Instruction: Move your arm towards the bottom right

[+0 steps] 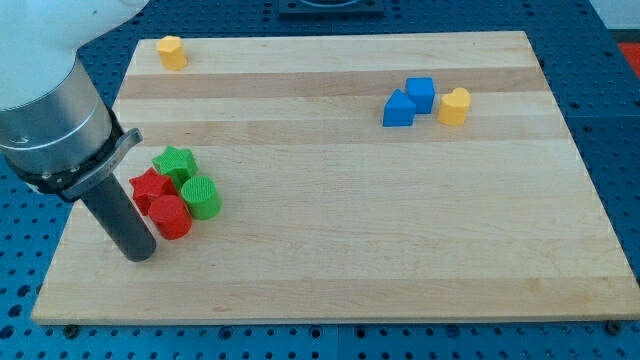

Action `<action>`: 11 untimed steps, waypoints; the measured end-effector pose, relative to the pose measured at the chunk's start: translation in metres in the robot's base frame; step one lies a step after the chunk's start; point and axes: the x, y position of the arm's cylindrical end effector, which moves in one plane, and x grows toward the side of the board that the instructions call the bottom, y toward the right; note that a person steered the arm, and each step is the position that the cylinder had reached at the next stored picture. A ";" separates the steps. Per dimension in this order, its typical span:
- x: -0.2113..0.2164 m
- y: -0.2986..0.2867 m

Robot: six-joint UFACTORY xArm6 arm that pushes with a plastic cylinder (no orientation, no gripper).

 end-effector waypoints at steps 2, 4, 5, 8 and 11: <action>-0.019 0.000; -0.043 0.000; -0.052 0.000; -0.104 -0.005; -0.137 -0.040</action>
